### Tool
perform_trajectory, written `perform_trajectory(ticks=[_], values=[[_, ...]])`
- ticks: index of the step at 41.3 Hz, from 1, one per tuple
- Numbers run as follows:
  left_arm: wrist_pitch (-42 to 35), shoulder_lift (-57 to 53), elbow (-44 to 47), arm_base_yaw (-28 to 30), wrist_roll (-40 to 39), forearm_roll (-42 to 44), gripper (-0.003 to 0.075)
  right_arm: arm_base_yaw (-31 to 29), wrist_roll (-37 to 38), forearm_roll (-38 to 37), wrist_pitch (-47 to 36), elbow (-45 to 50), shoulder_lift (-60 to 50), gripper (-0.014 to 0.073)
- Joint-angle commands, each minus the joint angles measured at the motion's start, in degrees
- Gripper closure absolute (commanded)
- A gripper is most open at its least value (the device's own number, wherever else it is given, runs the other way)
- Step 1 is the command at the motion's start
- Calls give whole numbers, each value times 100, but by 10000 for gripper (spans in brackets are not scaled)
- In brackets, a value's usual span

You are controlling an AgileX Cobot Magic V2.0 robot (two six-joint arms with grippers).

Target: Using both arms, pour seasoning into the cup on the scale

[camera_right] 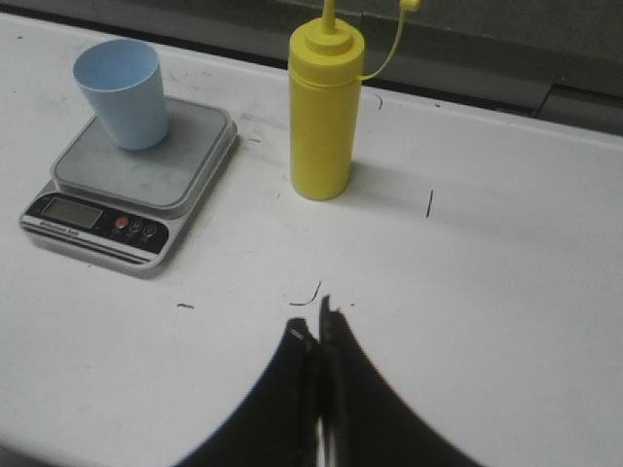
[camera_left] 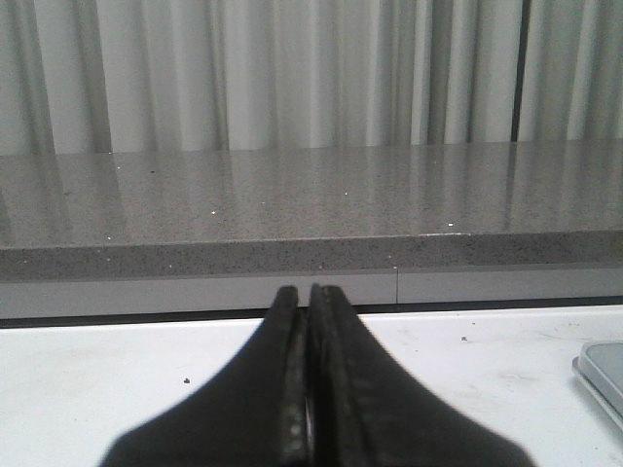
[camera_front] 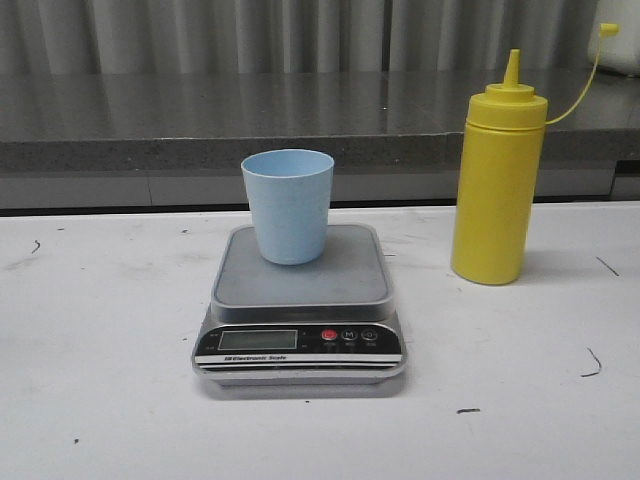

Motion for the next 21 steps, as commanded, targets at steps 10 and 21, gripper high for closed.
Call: perform_trajectory(ticks=[10, 21], values=[[-499, -94, 132, 13, -23, -43, 740, -926, -73, -113, -3283, 2440, -1116, 711], [-499, -94, 132, 13, -23, -43, 740, -1184, -73, -113, -4923, 4034, -1856, 711]])
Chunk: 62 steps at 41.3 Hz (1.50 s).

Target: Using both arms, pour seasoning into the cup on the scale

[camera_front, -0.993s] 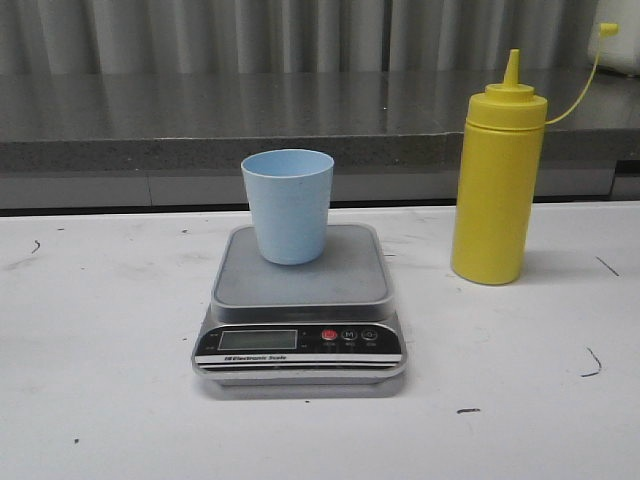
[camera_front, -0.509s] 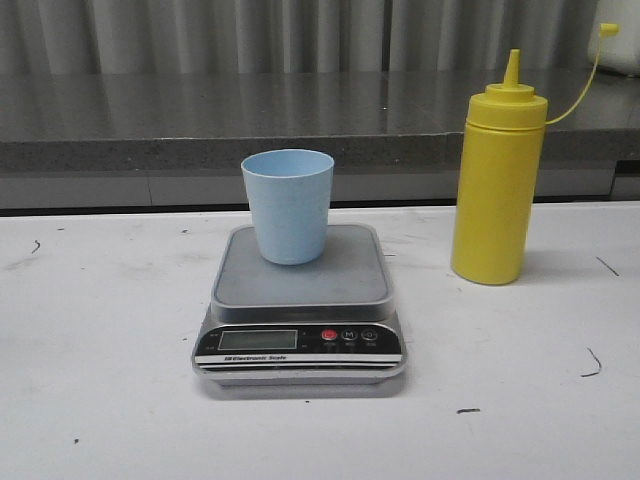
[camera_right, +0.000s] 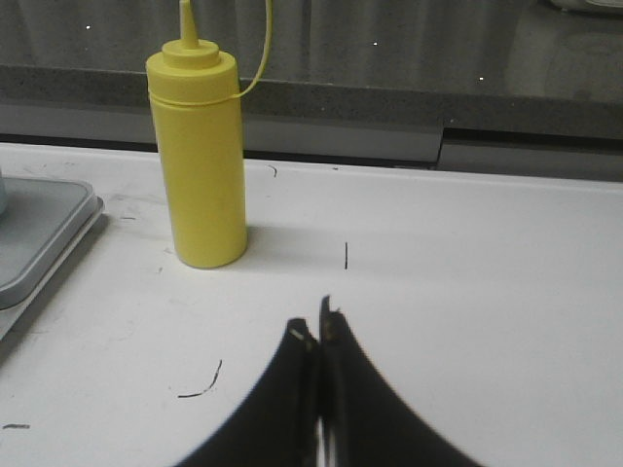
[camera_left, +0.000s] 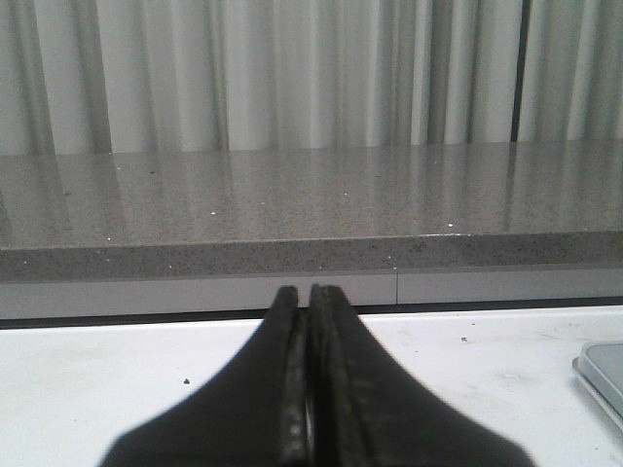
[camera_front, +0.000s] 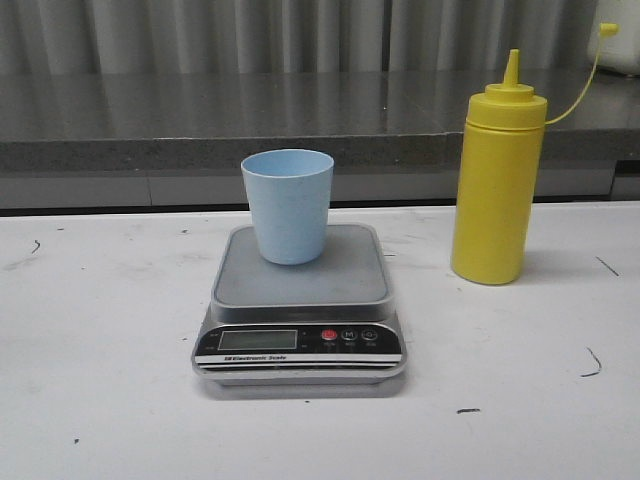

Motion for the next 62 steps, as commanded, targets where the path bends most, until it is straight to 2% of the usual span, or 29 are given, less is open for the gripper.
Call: perform_trajectory(ticks=[1, 5, 62], values=[[-497, -94, 132, 13, -23, -43, 740, -34, -67, -73, -1048, 211, -139, 711], [-497, -94, 132, 13, -23, -43, 740, -34, -67, -73, -1516, 512, -172, 711], [-497, -94, 132, 13, -23, -43, 740, -138, -32, 168, -1492, 491, -167, 711]])
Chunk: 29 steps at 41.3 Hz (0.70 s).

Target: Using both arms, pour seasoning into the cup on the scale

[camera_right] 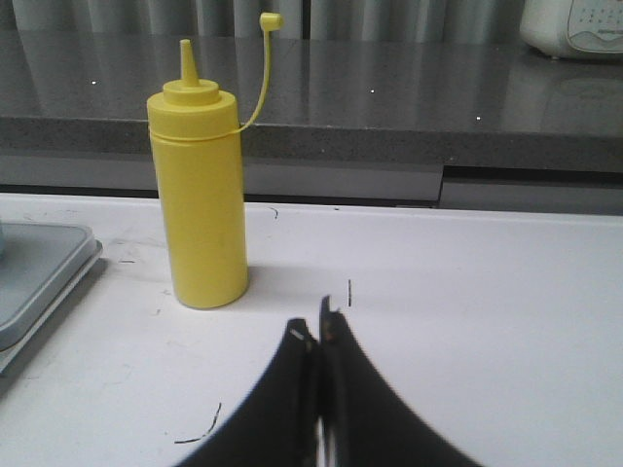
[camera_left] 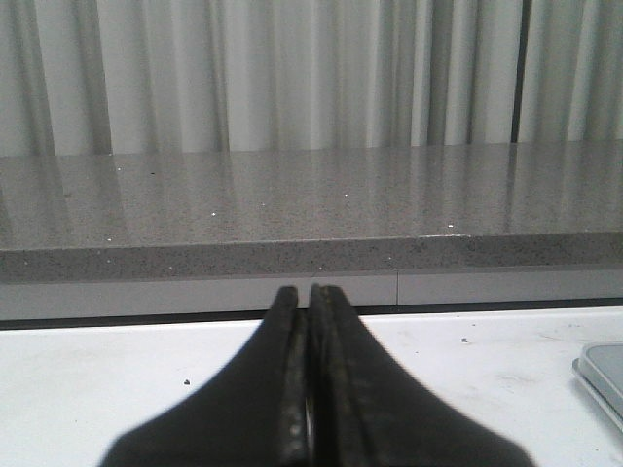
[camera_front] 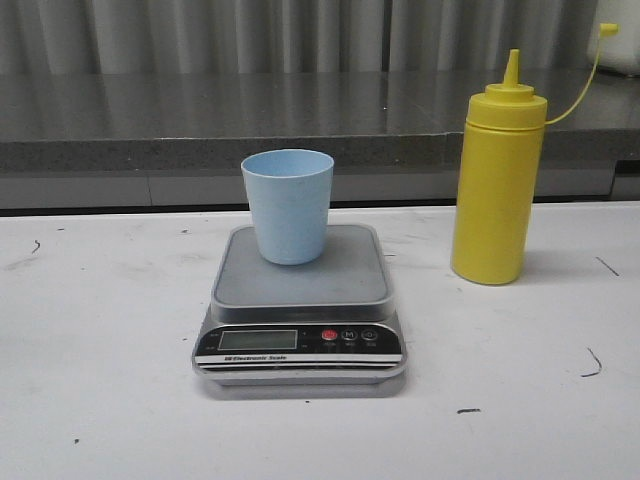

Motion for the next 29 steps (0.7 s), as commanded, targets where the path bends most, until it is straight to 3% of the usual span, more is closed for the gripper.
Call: perform_trajectory(ticks=[1, 29], values=[[-487, -94, 132, 13, -23, -43, 740, -45, -24, 34, -476, -32, -102, 711], [-487, -94, 132, 13, -23, -43, 740, -40, -24, 34, -914, -32, -102, 711]])
